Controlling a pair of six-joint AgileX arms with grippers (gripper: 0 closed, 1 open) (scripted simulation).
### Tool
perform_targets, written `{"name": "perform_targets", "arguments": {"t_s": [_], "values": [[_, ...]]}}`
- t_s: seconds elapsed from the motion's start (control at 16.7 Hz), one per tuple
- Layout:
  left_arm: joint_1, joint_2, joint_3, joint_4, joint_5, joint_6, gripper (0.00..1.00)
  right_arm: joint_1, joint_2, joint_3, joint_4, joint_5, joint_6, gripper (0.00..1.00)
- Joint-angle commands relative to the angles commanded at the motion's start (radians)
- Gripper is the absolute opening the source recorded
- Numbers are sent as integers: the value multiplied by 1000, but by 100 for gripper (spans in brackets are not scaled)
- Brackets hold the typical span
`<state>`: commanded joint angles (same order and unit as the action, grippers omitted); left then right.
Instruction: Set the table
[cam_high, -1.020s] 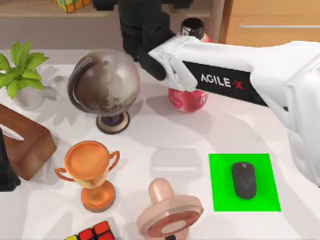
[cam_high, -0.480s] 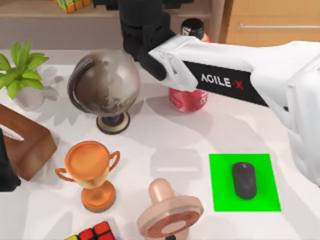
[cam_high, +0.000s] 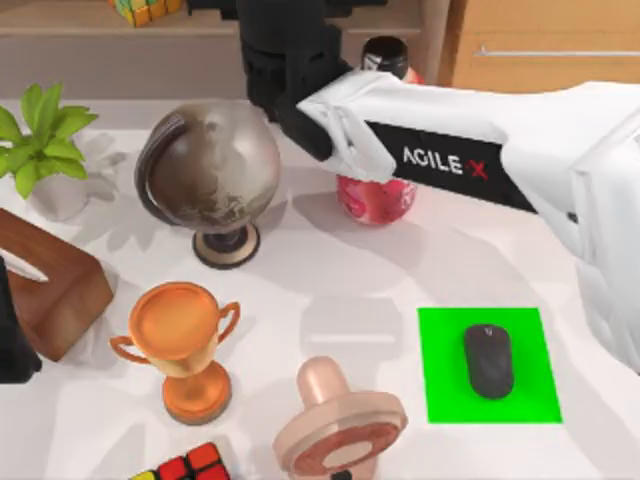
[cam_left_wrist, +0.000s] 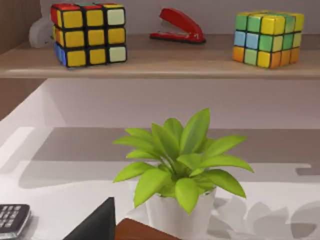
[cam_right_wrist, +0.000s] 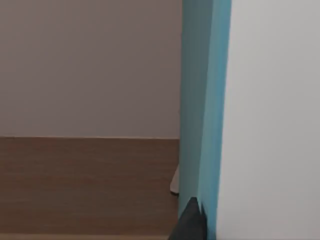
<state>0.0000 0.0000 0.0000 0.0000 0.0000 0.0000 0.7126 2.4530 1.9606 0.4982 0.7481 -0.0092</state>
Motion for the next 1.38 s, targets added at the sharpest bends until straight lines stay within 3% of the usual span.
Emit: {"name": "perform_targets", "arguments": {"t_s": [1.38], "values": [[0, 0, 0, 0, 0, 0, 100, 52, -135, -185, 44, 49, 5, 0]]}}
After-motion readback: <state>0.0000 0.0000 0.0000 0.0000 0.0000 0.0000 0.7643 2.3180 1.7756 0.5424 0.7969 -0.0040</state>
